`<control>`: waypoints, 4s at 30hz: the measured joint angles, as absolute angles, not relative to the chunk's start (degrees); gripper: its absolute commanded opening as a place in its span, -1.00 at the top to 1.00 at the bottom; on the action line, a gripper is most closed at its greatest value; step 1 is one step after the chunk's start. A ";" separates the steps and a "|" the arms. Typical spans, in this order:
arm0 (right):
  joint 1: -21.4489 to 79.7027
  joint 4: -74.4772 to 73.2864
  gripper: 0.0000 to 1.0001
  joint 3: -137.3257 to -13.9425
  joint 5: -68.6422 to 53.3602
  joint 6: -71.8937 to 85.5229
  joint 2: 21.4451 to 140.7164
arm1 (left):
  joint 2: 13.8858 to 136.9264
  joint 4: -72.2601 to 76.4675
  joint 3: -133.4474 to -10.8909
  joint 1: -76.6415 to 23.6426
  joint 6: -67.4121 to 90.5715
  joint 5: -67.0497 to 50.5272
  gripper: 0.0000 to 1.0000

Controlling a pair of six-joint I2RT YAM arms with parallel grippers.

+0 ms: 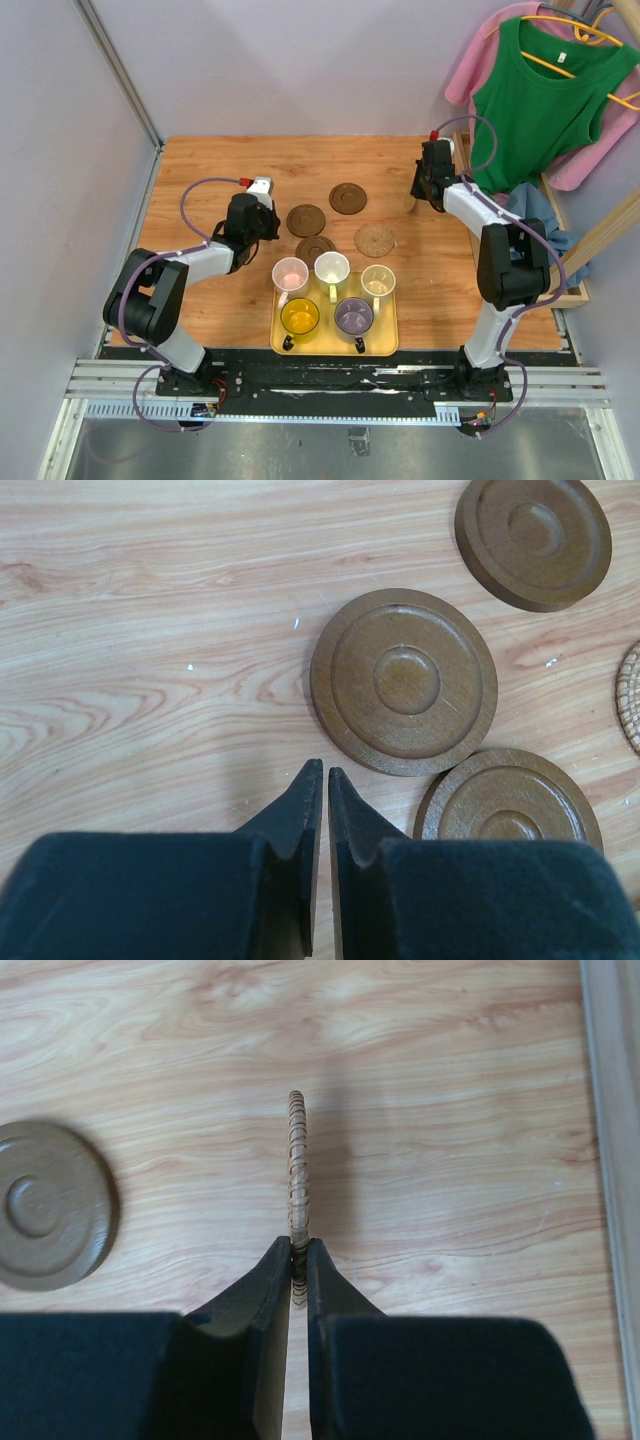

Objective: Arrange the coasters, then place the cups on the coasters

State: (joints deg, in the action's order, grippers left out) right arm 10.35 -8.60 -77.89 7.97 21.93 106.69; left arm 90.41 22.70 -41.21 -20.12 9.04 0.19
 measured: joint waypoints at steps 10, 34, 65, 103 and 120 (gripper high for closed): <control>9.50 -9.76 0.87 -81.73 7.68 24.91 111.46 | 89.84 22.52 -40.71 -20.12 9.17 0.12 0.72; 15.29 -15.33 0.27 -71.07 6.02 21.52 106.13 | 90.04 22.57 -40.84 -20.32 10.96 -5.50 0.44; 19.70 -12.64 0.98 -70.72 -6.20 18.39 104.03 | 105.14 6.79 -56.40 -30.89 9.50 -9.52 0.76; 23.51 -19.66 0.86 -99.63 -8.54 11.53 117.21 | 111.74 -10.63 -71.35 -13.28 15.18 8.82 0.67; 26.48 -22.68 0.84 -112.62 -3.73 7.35 132.53 | 125.19 -15.79 -91.96 -9.96 11.05 2.22 0.72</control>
